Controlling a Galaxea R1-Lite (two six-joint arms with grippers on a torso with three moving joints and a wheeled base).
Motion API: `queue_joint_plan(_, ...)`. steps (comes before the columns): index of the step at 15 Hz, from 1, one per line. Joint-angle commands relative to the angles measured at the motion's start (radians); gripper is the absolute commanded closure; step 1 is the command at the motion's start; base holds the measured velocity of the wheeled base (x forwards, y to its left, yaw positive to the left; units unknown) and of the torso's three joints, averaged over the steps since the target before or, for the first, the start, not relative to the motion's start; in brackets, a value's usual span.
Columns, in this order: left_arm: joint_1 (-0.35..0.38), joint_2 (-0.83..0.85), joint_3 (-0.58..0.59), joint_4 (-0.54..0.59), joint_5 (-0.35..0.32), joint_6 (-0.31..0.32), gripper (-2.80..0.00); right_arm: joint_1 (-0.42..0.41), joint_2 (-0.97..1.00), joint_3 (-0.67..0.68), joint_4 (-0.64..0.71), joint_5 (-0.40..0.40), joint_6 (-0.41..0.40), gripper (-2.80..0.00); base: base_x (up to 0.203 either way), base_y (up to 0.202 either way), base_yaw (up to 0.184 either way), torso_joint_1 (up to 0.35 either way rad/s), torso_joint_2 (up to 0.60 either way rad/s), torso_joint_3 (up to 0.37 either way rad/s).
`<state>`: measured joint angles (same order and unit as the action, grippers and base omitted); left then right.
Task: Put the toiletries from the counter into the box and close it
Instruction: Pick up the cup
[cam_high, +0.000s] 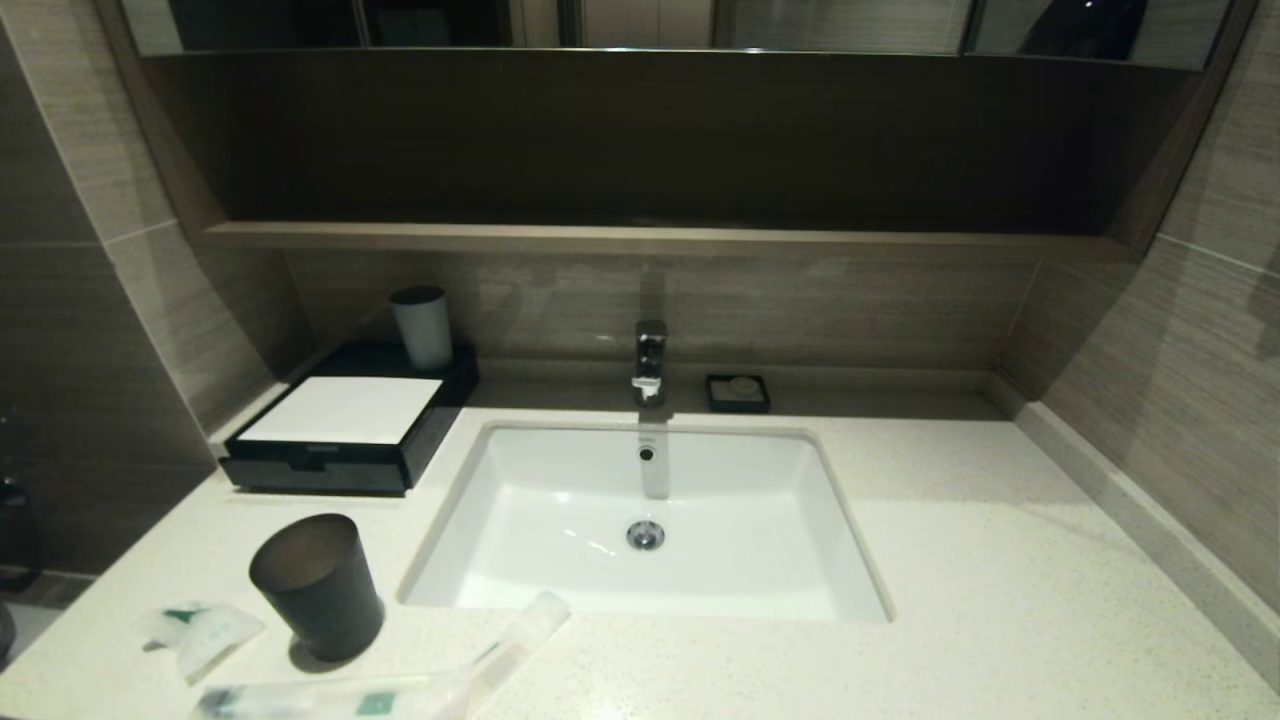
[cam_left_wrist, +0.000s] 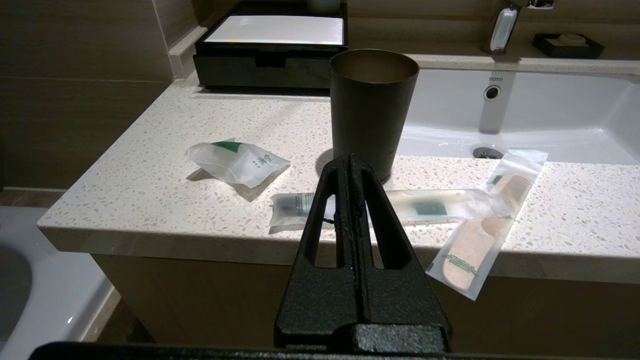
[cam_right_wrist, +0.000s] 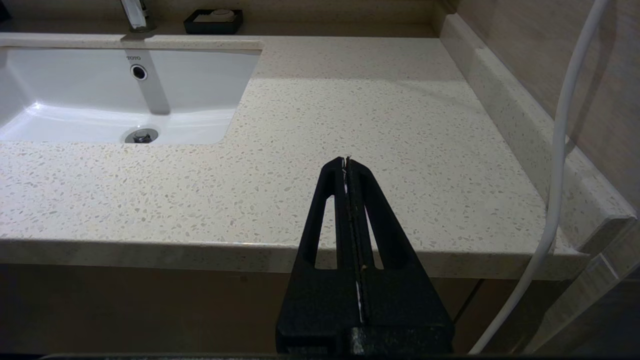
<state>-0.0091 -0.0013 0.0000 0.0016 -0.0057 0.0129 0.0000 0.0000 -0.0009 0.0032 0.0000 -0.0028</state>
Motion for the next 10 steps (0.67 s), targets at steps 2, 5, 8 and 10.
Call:
queue_joint_plan(2,0.0,0.0,0.0,0.0,0.0,-0.001,0.0,0.0,0.0,-0.001,0.0,0.0,0.0,0.0,0.0,0.0,0.0,0.0,0.0,0.0)
queue_joint_plan(5,0.0,0.0,0.0,0.0,0.0,0.0,0.0,0.0,0.0,-0.001,0.0,0.0,0.0,0.0,0.0,0.0,0.0,0.0,0.0,0.0)
queue_joint_plan(8,0.0,0.0,0.0,0.004,0.0,0.014,0.0,0.0,0.0,0.001,0.0,0.0,-0.001,0.0,0.0,0.0,0.0,0.0,0.0,0.0)
queue_joint_plan(10,0.0,0.0,-0.001,0.001,0.0,-0.002,0.0,0.0,-0.002,0.0,0.0,0.0,0.0,0.0,0.0,0.0,0.0,0.0,0.0,0.0)
